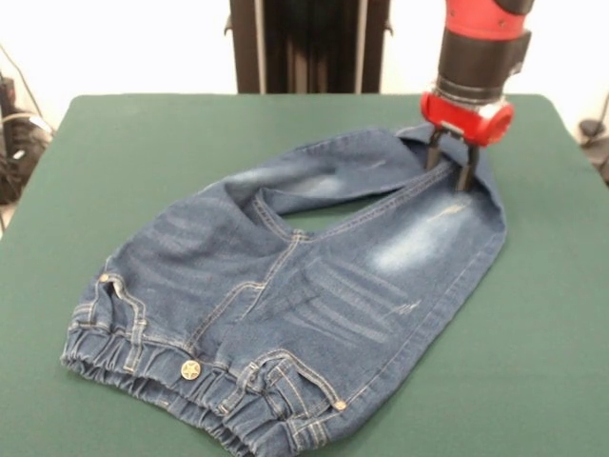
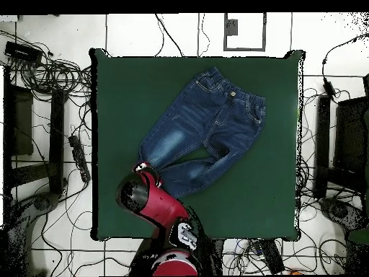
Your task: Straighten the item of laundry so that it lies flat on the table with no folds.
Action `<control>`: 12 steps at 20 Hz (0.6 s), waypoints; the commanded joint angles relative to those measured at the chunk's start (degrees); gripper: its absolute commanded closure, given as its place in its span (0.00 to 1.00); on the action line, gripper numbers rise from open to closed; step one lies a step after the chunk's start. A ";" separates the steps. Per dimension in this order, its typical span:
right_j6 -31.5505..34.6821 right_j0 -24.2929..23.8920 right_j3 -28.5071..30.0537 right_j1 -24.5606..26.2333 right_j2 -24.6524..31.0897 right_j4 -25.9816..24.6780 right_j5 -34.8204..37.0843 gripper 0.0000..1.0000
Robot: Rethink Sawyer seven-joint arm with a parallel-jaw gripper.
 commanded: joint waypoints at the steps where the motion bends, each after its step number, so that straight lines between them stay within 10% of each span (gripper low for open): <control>1: 13.79 3.51 -5.26 -2.58 2.32 4.91 12.10 0.00; 6: 14.54 7.88 -7.88 -6.07 -6.00 1.16 22.37 0.00; 12: 11.81 3.82 -3.51 -13.79 -3.60 -1.62 28.69 0.00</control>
